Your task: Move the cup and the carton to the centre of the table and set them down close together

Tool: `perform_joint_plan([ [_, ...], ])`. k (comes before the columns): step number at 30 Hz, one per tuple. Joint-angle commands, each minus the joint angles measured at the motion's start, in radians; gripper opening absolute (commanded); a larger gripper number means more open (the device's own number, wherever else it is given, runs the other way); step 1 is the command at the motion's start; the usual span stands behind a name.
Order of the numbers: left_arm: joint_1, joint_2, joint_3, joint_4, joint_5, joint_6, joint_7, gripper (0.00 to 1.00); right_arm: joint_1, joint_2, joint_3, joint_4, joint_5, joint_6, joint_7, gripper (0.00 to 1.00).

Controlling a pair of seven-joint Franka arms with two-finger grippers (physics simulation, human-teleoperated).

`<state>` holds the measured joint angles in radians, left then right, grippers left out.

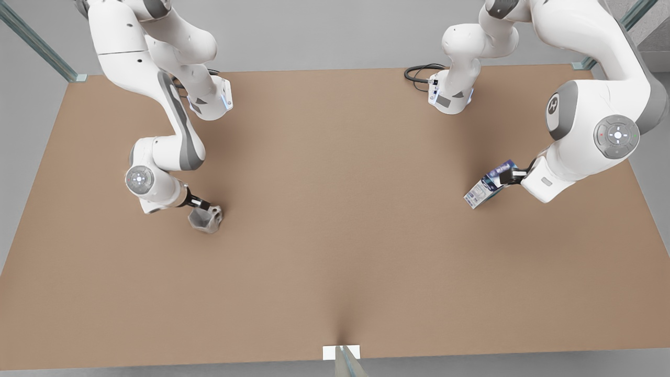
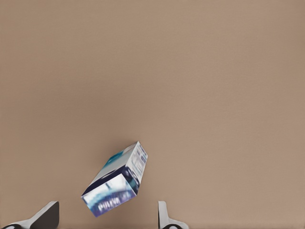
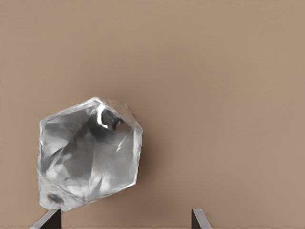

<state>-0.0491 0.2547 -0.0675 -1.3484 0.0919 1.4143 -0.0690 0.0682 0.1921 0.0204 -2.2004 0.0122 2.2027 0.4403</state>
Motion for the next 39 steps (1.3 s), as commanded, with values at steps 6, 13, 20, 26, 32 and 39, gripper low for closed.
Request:
perform_joint_plan([
  [6, -0.002, 0.006, -0.002, 0.000, 0.000, 0.000, -0.002, 1.00, -0.042, 0.033, 0.000, 0.004, 0.000, 0.052, -0.006, 1.00],
  [13, 0.000, 0.015, 0.000, 0.018, -0.003, 0.003, 0.018, 1.00, -0.044, 0.072, 0.001, 0.008, 0.002, 0.095, -0.006, 1.00],
  [20, -0.026, 0.021, -0.014, 0.043, -0.003, 0.014, 0.006, 1.00, -0.051, 0.119, 0.001, 0.014, 0.023, 0.131, -0.005, 1.00],
  [26, -0.020, 0.041, -0.012, 0.043, -0.008, 0.003, 0.008, 1.00, -0.053, 0.141, 0.007, 0.016, 0.045, 0.131, -0.005, 0.25],
  [32, -0.021, 0.064, -0.012, 0.052, -0.023, 0.014, 0.006, 1.00, -0.061, 0.181, 0.015, 0.053, 0.064, 0.127, -0.005, 0.21],
  [39, -0.020, 0.071, -0.012, 0.051, -0.026, 0.011, 0.012, 1.00, -0.074, 0.193, 0.036, 0.070, 0.064, 0.123, -0.003, 0.21],
])
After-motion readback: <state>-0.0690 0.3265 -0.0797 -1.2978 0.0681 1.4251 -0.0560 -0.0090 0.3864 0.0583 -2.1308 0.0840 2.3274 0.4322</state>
